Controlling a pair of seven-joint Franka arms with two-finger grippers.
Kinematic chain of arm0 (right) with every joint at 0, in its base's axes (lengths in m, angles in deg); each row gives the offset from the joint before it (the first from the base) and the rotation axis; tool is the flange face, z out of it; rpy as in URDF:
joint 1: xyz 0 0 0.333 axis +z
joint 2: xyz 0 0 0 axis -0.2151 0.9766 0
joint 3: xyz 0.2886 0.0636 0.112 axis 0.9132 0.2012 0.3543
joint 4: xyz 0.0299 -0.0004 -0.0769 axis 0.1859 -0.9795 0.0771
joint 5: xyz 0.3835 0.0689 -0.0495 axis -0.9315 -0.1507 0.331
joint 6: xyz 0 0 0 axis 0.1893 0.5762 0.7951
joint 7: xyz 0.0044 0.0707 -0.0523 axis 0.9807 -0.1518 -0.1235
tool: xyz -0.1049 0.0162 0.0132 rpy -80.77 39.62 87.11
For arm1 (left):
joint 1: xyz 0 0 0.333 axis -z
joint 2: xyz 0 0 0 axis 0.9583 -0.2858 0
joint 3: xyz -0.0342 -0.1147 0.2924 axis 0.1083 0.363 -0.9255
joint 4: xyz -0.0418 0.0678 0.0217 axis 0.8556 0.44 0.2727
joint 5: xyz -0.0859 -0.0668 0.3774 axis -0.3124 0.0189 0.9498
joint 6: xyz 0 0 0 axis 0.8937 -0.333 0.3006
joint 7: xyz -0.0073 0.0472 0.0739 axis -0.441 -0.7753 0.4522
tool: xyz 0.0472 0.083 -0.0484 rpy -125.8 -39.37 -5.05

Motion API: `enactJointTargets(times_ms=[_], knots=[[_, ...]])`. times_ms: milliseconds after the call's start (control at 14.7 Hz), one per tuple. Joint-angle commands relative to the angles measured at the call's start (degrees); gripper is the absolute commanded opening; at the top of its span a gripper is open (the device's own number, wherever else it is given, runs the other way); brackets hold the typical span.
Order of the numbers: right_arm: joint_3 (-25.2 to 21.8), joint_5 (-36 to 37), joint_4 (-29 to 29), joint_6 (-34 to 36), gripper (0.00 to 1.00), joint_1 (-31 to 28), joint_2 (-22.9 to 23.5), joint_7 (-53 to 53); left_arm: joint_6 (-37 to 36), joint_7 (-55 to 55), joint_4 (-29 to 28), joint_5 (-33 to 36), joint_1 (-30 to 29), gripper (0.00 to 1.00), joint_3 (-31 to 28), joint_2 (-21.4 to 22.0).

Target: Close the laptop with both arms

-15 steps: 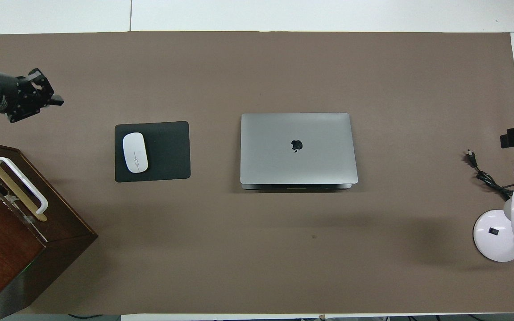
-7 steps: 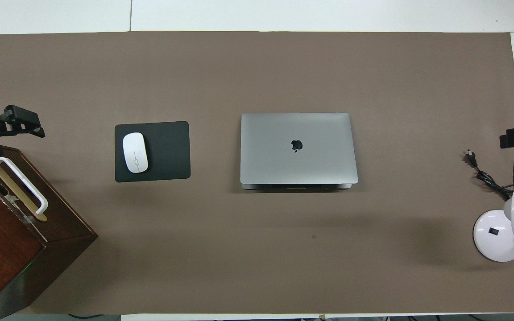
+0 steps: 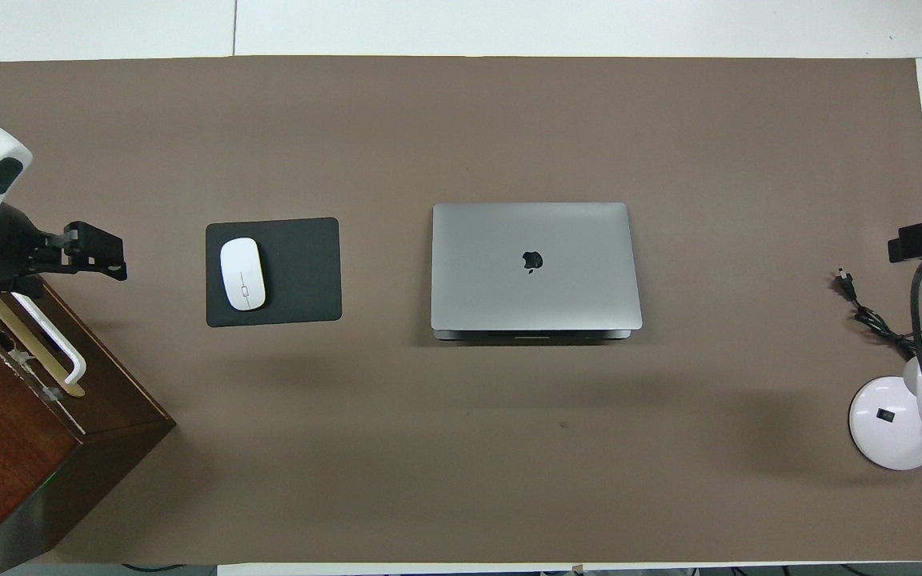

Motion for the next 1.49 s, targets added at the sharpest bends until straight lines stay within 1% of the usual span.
enactJointTargets(times_ms=[0,136,204,408,679,883,951,1019,1087,1155,1291,1427], knots=[[1.0,0.6,1.8,0.5,1.00,-1.2,0.9,-0.6,-0.5,-3.1,-0.4,0.3,5.5,1.00,-6.4,2.5],[1.0,0.6,1.8,0.4,1.00,-1.3,0.9,-0.6,0.8,-3.1,-0.8,-0.4,6.1,1.00,-7.2,2.6],[1.0,0.4,1.8,0.5,1.00,-1.2,0.9,-0.6,0.9,-2.7,-0.5,-2.3,6.1,1.00,-7.6,2.4],[1.0,0.6,1.7,1.9,1.00,-1.3,0.9,-0.5,2.8,-2.6,-0.9,-2.5,6.8,1.00,-8.2,2.2],[1.0,0.6,1.7,5.9,1.00,-1.3,0.9,-0.3,1.9,-2.5,-0.4,-2.5,7.2,1.00,-8.5,0.7],[1.0,0.6,1.7,6.1,1.00,-1.3,0.8,-0.3,1.5,-2.4,-0.5,-2.4,7.2,1.00,-7.7,1.2],[1.0,0.6,1.7,6.1,1.00,-1.3,0.9,-0.3,0.1,-2.4,0.0,-2.3,7.0,1.00,-7.8,1.1],[1.0,0.6,1.7,6.1,1.00,-1.3,0.9,-0.3,-2.7,-2.6,2.4,-1.9,6.7,1.00,-7.8,0.9],[1.0,0.4,1.7,6.1,1.00,-1.3,0.8,-0.3,-5.3,-2.7,6.3,-1.9,6.3,1.00,-7.5,0.6],[1.0,0.4,1.7,6.2,1.00,-1.3,0.9,-0.3,-5.7,-2.7,6.9,-1.9,6.2,1.00,-7.2,0.6],[1.0,0.3,1.7,6.2,1.00,-1.3,0.9,-0.3,-4.9,-3.0,5.6,-1.9,6.0,1.00,-6.9,0.8],[1.0,0.3,1.7,6.1,1.00,-1.3,0.9,-0.3,-4.4,-3.1,6.4,-1.8,5.4,1.00,-6.8,0.6]])
